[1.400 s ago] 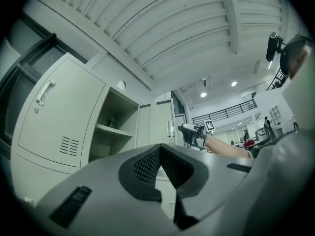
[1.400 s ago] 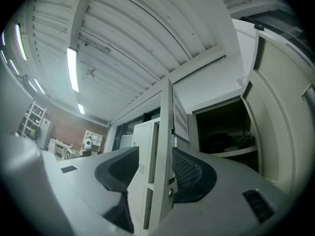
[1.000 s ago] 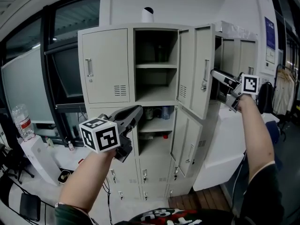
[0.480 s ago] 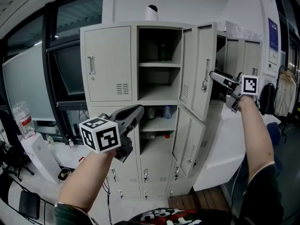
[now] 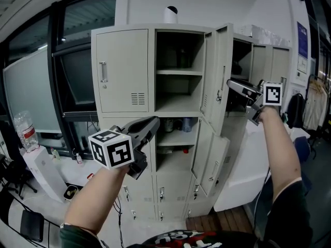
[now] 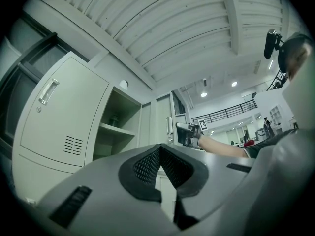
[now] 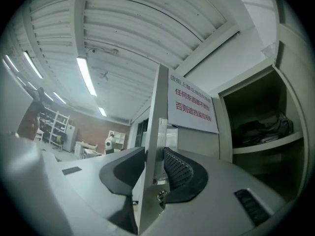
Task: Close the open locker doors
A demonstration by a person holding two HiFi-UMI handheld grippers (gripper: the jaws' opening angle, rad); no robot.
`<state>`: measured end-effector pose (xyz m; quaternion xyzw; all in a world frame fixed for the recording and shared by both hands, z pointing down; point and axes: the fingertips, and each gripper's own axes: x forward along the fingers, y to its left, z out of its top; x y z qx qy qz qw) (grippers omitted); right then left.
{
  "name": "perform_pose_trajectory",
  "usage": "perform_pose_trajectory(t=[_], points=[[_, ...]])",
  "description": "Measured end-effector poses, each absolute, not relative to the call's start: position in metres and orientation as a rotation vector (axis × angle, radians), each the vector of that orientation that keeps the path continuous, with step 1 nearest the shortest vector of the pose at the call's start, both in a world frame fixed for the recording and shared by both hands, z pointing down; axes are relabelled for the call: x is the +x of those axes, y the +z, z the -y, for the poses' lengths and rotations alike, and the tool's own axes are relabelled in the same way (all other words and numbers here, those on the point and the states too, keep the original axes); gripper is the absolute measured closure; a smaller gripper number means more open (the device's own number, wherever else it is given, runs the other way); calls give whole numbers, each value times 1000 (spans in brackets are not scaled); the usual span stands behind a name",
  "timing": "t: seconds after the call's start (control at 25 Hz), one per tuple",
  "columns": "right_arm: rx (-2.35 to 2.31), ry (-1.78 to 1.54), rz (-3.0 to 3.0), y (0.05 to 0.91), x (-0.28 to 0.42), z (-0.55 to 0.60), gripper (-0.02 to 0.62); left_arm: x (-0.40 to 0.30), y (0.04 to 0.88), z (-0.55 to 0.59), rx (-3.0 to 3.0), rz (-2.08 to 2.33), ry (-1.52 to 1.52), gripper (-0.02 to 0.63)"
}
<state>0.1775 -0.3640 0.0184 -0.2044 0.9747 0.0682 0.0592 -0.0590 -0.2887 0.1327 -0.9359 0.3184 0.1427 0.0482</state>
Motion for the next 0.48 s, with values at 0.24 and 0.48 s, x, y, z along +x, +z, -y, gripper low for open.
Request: perform_pose_trajectory(t=[0.24,0.48], points=[[-589,256,-2970,18,150,364,466,-71,134,291,-2856,-978,445,598],[-610,273,-2980,19,122,370,477,-87,138,295,-2857,-993,457,598]])
